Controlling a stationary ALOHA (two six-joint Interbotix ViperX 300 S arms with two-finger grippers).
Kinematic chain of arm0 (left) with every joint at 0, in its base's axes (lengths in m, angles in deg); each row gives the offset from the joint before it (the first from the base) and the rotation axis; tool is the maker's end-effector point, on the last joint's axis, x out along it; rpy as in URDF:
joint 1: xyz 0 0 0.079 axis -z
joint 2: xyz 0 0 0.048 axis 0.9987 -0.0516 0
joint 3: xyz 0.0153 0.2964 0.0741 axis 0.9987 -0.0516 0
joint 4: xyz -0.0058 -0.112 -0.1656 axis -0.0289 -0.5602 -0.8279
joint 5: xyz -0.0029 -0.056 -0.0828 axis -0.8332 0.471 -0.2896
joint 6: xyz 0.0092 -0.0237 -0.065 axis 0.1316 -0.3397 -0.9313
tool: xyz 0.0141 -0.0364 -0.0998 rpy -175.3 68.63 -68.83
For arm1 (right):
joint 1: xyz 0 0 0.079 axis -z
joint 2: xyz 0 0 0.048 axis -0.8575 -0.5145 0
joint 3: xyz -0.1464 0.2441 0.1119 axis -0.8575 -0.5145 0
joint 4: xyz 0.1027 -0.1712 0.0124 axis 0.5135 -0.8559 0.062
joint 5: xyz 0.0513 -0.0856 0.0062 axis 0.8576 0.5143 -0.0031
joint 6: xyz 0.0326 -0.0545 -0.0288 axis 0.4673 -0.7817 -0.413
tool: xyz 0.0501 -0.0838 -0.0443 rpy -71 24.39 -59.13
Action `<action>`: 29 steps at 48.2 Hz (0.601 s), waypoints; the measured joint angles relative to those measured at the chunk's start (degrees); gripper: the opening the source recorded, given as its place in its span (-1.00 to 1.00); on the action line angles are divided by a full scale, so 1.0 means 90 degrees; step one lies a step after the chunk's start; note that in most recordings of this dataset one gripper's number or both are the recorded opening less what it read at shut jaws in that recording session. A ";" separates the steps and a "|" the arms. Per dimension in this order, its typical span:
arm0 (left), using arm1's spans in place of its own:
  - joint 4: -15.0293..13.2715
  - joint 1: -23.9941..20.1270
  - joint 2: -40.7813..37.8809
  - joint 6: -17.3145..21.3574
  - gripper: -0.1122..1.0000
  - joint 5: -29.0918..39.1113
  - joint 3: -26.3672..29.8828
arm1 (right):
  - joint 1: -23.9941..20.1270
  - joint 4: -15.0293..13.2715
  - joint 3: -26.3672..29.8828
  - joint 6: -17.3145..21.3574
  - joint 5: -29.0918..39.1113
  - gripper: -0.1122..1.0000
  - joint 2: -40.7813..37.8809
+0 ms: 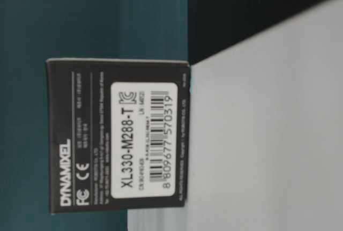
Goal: Place the box from the black base onto the white base.
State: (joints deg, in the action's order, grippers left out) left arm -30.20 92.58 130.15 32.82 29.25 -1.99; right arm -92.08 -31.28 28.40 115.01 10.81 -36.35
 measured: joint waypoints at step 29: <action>0.0000 0.0000 0.0000 0.0000 -0.86 0.0000 0.0000 | 0.0010 0.0000 -0.0410 0.0000 0.0156 0.97 0.0635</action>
State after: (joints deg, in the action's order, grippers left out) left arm -30.20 92.58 130.15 32.82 29.25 -1.99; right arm -92.00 -31.28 24.71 115.01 12.22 -30.63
